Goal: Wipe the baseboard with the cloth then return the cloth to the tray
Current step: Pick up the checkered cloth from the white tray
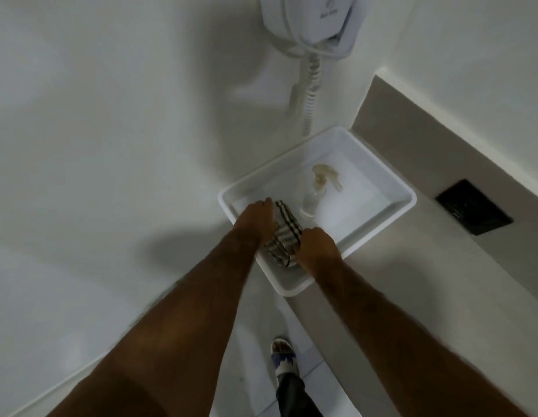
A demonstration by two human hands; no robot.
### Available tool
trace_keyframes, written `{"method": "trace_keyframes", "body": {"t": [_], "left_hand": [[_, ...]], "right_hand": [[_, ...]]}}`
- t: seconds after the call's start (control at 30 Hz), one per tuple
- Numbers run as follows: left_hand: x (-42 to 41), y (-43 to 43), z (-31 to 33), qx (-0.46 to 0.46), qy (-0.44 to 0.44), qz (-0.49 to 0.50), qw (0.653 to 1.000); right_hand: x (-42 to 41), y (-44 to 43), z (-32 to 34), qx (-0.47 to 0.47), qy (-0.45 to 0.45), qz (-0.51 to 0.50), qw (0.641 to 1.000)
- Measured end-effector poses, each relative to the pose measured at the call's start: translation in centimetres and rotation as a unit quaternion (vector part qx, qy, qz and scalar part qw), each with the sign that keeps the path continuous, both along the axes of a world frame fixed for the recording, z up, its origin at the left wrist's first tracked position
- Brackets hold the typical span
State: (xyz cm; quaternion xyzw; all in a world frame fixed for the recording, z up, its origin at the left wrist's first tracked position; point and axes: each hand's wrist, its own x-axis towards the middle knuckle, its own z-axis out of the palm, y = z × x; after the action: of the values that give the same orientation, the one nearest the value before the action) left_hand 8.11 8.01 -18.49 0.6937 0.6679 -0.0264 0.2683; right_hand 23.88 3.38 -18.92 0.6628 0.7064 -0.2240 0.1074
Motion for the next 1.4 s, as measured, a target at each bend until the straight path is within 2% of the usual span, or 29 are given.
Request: {"method": "trace_keyframes", "body": {"t": [0.13,0.3,0.4,0.5,0.57,0.67,0.7,0.87,0.93,1.03,1.13,1.23,1.4], "left_hand": [[0.4,1.1,-0.3,0.003,-0.017,0.016,1.0],[-0.4,1.8,2.1,0.01,-0.082,0.048,0.995],[-1.7,1.2,4.5,0.037,-0.141,0.069,0.987],[-3.8,-0.7,7.6,0.079,-0.225,0.114,0.964],[-5.6,-2.3,9.6,0.115,-0.291,0.16,0.936],[-9.1,-5.7,12.7,0.148,-0.383,0.228,0.883],[-10.4,-7.0,13.7,0.157,-0.406,0.244,0.866],[-17.4,-13.4,17.5,0.173,-0.514,0.314,0.779],[-19.9,-15.8,18.5,0.156,-0.547,0.327,0.754],[-23.1,-19.3,19.6,0.13,-0.591,0.352,0.714],[-25.3,-22.4,19.6,0.132,-0.604,0.377,0.689],[-27.1,-25.3,18.0,0.146,-0.609,0.428,0.652],[-28.2,-29.3,12.4,0.15,-0.602,0.495,0.608]], "right_hand": [[-0.2,1.5,-0.3,-0.015,0.034,-0.081,0.996],[-0.3,2.1,1.3,-0.057,0.12,-0.221,0.966],[-0.3,1.9,3.4,-0.051,0.168,-0.263,0.949],[-1.2,1.0,6.3,-0.035,0.229,-0.295,0.927],[-2.4,0.3,8.5,-0.023,0.322,-0.334,0.886],[-5.3,-1.8,12.2,-0.051,0.497,-0.382,0.778],[-6.5,-2.6,13.4,-0.06,0.534,-0.375,0.755],[-12.5,-6.4,17.8,-0.053,0.653,-0.293,0.697],[-15.0,-7.4,19.0,-0.055,0.67,-0.26,0.694],[-18.9,-8.3,19.9,-0.071,0.668,-0.202,0.713],[-22.2,-8.7,19.8,-0.102,0.657,-0.157,0.731],[-24.9,-9.6,18.6,-0.139,0.647,-0.125,0.739],[-27.7,-11.8,13.1,-0.182,0.623,-0.102,0.753]]}}
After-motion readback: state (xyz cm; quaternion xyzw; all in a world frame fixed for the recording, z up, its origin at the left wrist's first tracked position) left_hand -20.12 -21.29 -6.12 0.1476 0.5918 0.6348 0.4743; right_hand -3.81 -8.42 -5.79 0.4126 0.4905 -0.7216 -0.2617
